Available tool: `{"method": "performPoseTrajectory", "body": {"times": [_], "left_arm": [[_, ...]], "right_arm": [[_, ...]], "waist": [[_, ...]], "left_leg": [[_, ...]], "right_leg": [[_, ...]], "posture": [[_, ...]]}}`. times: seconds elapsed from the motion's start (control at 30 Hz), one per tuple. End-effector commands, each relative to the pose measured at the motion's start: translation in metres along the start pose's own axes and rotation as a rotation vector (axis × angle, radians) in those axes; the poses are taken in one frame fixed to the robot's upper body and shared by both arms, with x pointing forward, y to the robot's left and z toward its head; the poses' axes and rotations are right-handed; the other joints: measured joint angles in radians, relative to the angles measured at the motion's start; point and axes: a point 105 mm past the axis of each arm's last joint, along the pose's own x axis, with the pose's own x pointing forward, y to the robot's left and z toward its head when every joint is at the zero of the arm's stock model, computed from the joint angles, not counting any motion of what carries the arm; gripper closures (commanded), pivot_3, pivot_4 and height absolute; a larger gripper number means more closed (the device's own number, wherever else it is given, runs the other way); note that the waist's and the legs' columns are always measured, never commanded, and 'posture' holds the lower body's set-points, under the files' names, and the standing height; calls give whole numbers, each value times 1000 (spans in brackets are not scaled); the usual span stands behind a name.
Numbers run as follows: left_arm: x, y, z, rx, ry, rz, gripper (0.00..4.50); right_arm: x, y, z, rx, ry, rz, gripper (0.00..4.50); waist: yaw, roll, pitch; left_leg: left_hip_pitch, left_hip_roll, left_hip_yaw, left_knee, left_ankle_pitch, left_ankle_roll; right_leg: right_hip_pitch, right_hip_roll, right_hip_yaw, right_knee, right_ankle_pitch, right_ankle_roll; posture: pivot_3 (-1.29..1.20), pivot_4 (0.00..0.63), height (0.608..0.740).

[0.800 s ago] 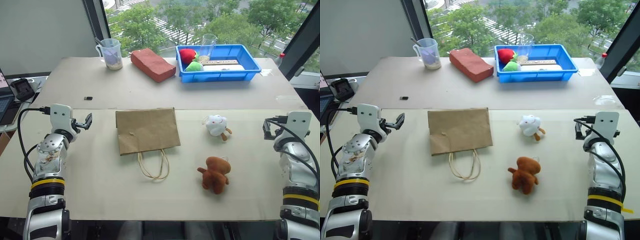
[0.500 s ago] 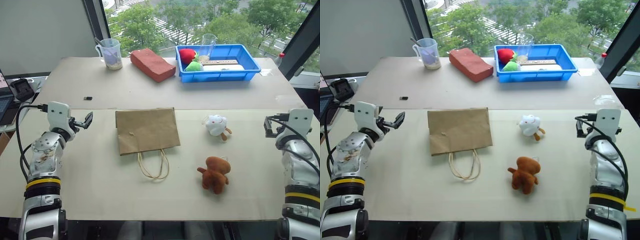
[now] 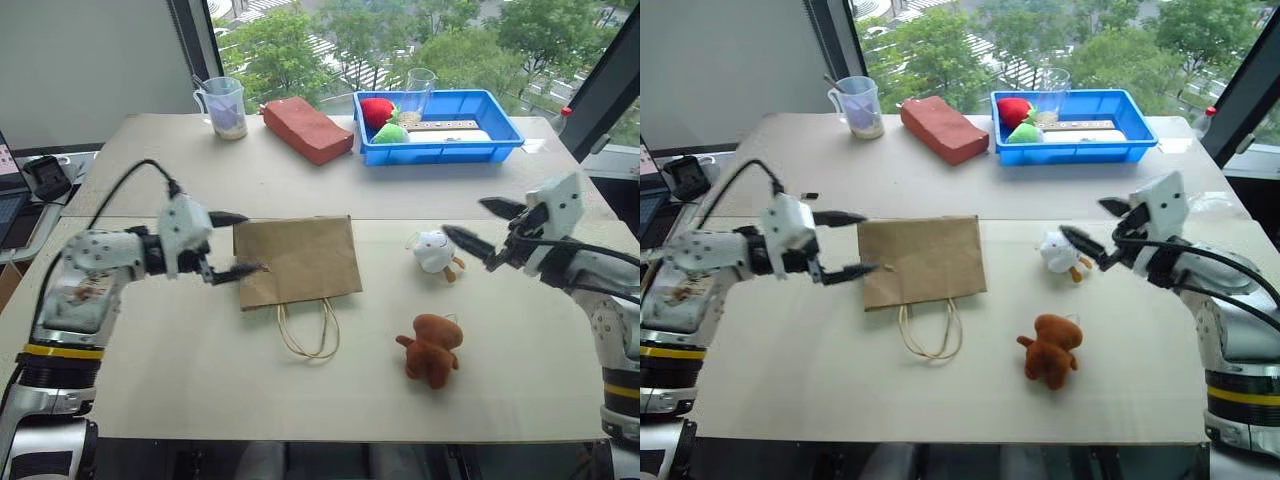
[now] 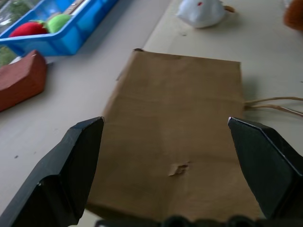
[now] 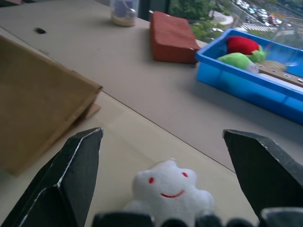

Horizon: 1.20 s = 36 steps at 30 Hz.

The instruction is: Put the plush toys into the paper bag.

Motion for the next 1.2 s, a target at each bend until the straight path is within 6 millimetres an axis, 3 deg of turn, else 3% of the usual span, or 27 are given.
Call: {"method": "performPoseTrajectory", "body": {"times": [0.03,0.17,0.3,0.6,1.2], "left_arm": [[13,-19,12,144,-8,-158,42],[28,-34,4,211,-2,-279,42],[38,-48,-4,277,3,-374,42],[50,-67,-22,365,23,-479,42],[71,-70,-35,323,38,-489,42]], "right_arm": [[-1,44,21,-4,-20,225,0],[-7,85,22,-13,33,424,0],[-10,104,23,-16,56,503,0],[-17,122,27,-18,72,550,0],[-16,121,30,-16,66,503,0]], "waist": [[0,0,0],[2,0,0],[4,0,0],[12,0,0],[30,0,0]], "left_leg": [[0,0,0,0,0,0],[0,0,0,0,0,1],[-1,0,0,1,0,1],[0,0,0,1,-1,1],[0,0,0,2,-1,1]], "right_leg": [[0,0,0,0,0,0],[0,0,0,0,0,0],[0,0,0,-1,0,0],[0,0,0,-1,0,0],[2,0,-1,-1,0,0]], "posture": [[0,150,740],[0,150,740],[0,150,740],[0,150,740],[0,150,740]]}}
